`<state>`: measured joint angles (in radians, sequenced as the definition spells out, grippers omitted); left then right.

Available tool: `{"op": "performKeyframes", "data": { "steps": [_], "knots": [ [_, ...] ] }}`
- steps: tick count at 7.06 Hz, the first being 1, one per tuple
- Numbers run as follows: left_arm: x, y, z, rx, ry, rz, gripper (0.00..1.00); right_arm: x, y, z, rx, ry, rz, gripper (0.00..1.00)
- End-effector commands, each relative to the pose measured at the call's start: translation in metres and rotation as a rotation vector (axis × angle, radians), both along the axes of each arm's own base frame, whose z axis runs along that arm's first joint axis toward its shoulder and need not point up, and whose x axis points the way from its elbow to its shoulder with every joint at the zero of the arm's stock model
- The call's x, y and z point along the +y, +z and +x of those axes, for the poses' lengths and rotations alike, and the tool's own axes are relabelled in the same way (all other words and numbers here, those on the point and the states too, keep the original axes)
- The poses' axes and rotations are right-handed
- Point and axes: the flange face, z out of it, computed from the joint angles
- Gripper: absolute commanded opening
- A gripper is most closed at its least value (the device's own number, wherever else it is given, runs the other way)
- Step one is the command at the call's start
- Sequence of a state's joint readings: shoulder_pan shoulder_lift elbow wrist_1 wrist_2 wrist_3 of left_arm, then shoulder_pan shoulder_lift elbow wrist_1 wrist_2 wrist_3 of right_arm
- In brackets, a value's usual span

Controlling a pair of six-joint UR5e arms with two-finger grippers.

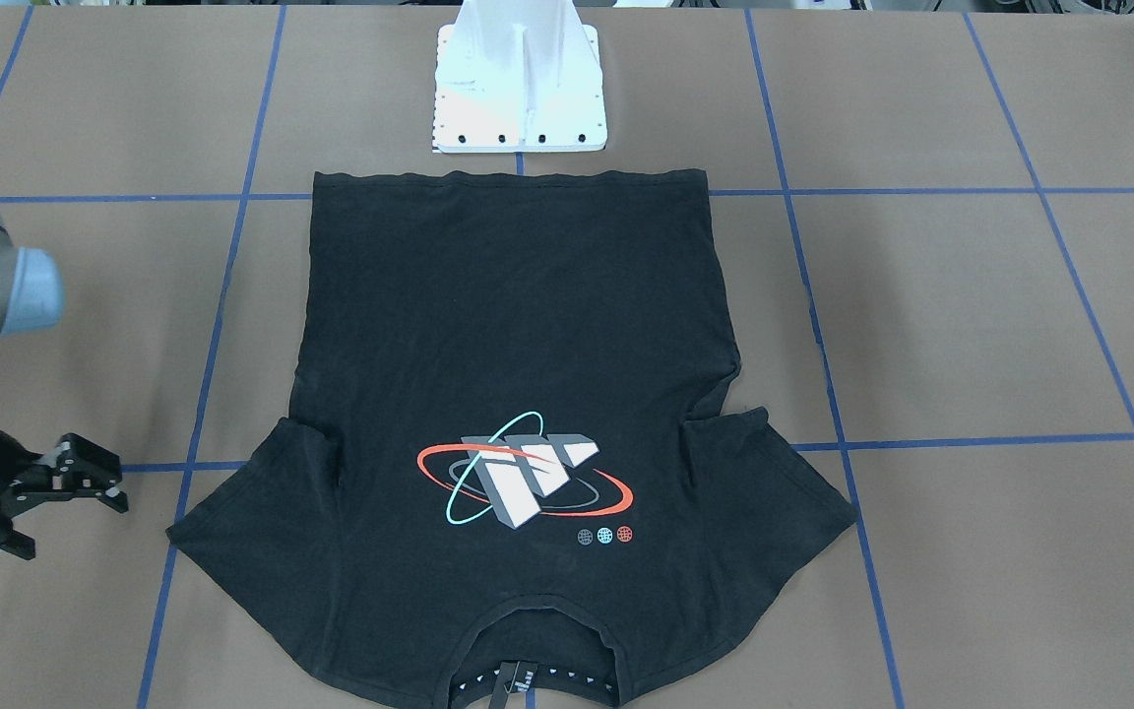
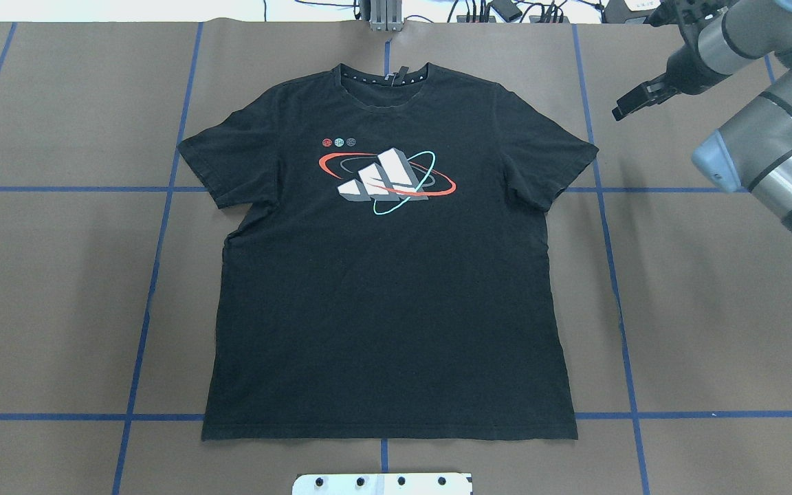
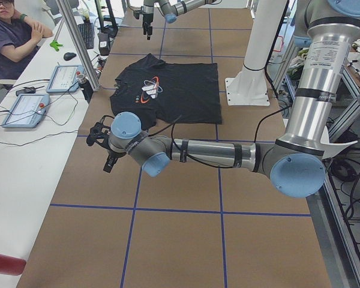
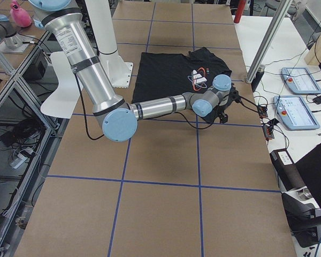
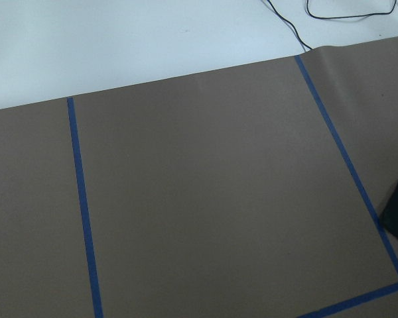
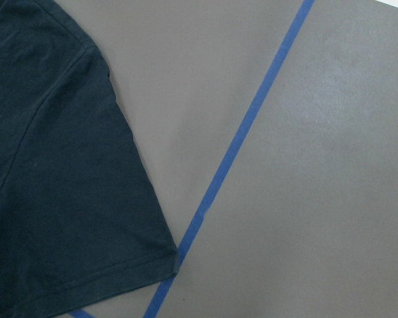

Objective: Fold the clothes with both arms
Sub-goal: 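Move the right gripper toward the far shirt sleeve while the left arm approaches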

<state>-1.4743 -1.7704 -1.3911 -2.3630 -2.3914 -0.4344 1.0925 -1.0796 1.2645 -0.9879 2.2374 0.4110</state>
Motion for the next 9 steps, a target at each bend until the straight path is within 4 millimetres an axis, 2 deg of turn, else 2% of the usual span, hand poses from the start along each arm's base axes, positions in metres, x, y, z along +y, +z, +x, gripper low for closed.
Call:
{"op": "performKeyframes", "data": {
  "steps": [1, 2, 3, 5, 6, 7, 8, 9],
  "knots": [
    [-0.013, 0.002, 0.016, 0.034, -0.009, 0.011, 1.0, 0.002, -0.013, -0.03, -0.005, 0.015, 0.006, 0.96],
    [-0.019, -0.013, 0.032, 0.062, -0.01, 0.0, 1.0, 0.003, -0.011, -0.036, 0.013, 0.024, 0.015, 0.95],
    [-0.028, -0.033, 0.074, 0.089, 0.031, 0.002, 1.0, 0.003, -0.01, -0.04, 0.022, 0.028, 0.018, 0.95],
    [-0.046, -0.075, 0.125, 0.124, 0.003, -0.025, 1.0, 0.004, -0.001, -0.048, 0.045, 0.045, 0.04, 0.95],
    [-0.053, -0.097, 0.158, 0.141, 0.003, -0.03, 1.0, 0.003, 0.015, -0.053, 0.026, 0.059, 0.063, 0.95],
    [-0.055, -0.115, 0.204, 0.143, -0.018, -0.038, 1.0, 0.006, 0.022, -0.061, 0.007, 0.073, 0.042, 0.95],
    [-0.057, -0.122, 0.228, 0.133, -0.02, -0.031, 1.0, 0.008, 0.024, -0.068, 0.008, 0.068, 0.036, 0.94],
    [-0.063, -0.133, 0.234, 0.146, -0.023, -0.034, 1.0, 0.012, 0.031, -0.078, 0.017, 0.055, 0.026, 0.89]
  ]
}}
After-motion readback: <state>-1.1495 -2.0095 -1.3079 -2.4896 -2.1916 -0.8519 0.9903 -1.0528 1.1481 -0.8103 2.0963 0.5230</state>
